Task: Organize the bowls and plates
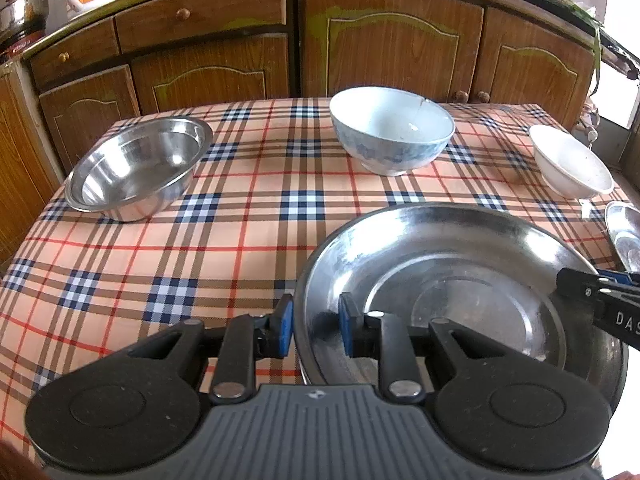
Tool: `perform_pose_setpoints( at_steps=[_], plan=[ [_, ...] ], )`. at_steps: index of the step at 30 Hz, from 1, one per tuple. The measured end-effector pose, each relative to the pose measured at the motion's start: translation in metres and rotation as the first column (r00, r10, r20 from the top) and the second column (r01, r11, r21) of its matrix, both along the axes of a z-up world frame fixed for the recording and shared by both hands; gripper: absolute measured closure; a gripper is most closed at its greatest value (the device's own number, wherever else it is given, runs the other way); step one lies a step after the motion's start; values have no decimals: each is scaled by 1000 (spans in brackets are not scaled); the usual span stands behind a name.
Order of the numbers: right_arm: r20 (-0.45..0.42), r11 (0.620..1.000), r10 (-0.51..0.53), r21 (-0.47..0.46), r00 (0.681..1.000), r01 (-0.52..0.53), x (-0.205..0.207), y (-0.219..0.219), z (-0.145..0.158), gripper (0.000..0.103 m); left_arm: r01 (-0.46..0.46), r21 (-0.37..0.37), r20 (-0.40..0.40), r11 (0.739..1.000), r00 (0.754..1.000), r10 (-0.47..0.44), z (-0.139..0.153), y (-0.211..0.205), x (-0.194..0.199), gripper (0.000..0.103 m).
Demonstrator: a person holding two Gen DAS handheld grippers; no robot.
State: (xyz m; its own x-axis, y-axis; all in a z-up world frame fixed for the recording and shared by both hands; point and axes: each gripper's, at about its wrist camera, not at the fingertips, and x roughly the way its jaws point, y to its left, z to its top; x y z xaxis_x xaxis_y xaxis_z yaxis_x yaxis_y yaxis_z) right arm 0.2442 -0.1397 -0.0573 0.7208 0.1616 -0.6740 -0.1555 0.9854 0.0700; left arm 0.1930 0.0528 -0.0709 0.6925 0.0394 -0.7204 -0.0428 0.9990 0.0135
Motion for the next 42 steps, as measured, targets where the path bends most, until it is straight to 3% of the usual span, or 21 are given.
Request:
perform_pose_setpoints(
  at_steps=[27, 42],
  plan=[
    [-4, 1000, -3, -5, 1000, 3, -2, -5, -3, 80, -20, 8, 1, 1000, 1000, 20, -5, 8, 3, 79],
    [44, 1000, -9, 28, 999, 8, -36, -21, 28, 77, -3, -15, 1, 1000, 1000, 3, 20, 1, -26, 77]
  ],
)
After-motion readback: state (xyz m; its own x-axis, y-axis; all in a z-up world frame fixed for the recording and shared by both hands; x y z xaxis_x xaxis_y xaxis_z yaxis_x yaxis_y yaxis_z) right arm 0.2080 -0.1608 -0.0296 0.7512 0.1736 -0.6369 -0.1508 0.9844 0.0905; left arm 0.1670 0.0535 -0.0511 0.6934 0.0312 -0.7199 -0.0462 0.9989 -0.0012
